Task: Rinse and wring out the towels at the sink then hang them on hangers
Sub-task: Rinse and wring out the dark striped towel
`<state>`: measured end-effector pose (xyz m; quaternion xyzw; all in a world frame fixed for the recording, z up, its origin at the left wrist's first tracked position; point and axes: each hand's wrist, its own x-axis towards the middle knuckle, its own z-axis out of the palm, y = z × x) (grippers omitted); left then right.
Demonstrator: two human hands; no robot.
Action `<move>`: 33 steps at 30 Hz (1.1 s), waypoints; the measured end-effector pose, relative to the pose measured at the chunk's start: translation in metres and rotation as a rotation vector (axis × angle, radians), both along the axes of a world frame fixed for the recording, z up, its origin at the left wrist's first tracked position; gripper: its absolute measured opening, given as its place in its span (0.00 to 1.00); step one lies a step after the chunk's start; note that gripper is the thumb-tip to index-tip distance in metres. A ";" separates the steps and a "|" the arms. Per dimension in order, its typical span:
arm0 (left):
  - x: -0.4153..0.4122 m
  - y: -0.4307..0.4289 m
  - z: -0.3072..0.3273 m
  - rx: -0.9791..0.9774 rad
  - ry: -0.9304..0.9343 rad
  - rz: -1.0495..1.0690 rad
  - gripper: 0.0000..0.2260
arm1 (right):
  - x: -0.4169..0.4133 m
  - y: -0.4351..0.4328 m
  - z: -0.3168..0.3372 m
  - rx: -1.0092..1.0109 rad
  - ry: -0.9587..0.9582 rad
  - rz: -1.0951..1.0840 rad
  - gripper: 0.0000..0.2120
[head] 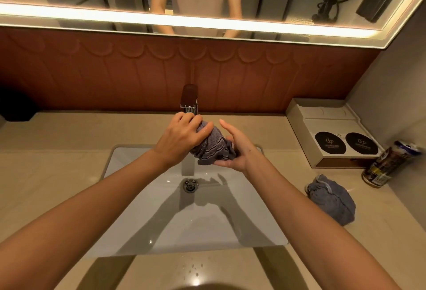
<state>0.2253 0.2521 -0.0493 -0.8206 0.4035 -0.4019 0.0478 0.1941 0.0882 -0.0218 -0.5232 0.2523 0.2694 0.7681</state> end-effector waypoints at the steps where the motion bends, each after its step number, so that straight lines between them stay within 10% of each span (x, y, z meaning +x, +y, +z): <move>1: 0.001 0.001 0.002 0.006 -0.020 -0.046 0.16 | -0.002 -0.002 -0.004 0.094 0.029 -0.021 0.23; 10: 0.003 -0.010 0.024 0.029 -0.234 -0.321 0.10 | -0.011 0.015 -0.032 0.553 -0.019 -0.128 0.27; 33: -0.006 -0.019 0.001 -0.128 0.387 0.131 0.34 | 0.019 0.001 -0.014 0.081 -0.106 -0.469 0.09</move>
